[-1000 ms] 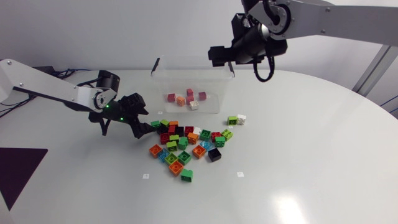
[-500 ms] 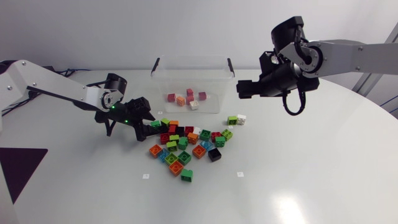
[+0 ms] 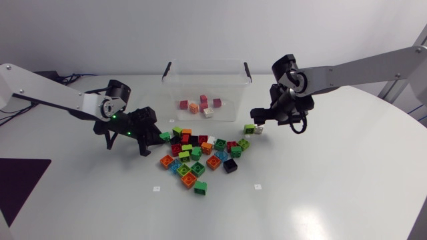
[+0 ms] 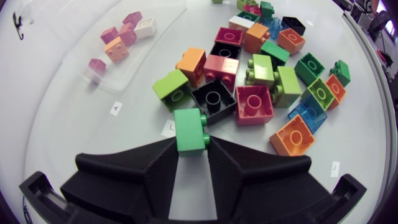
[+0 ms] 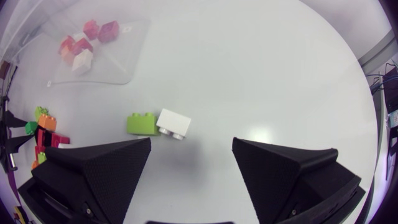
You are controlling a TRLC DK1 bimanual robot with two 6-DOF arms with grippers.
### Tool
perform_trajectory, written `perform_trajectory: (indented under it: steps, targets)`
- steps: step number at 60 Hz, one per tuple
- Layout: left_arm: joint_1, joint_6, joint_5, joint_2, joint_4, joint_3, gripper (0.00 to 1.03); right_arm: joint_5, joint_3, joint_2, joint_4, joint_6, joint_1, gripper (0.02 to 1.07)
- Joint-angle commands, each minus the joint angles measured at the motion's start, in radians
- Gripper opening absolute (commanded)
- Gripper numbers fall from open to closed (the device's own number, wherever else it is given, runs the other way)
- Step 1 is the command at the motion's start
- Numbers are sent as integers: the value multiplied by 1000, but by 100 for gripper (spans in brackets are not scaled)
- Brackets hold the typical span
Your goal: Place the duplo bricks in the container
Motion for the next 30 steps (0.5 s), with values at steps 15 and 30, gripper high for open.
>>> perform_trajectory:
  steps: [15, 30]
  targets:
    - [24, 50, 25, -183, -23, -125, 24, 30, 202, 163, -82, 65, 8, 96]
    - [24, 37, 30, -333, -46, -170, 24, 56, 268, 235, -127, 86, 32, 93]
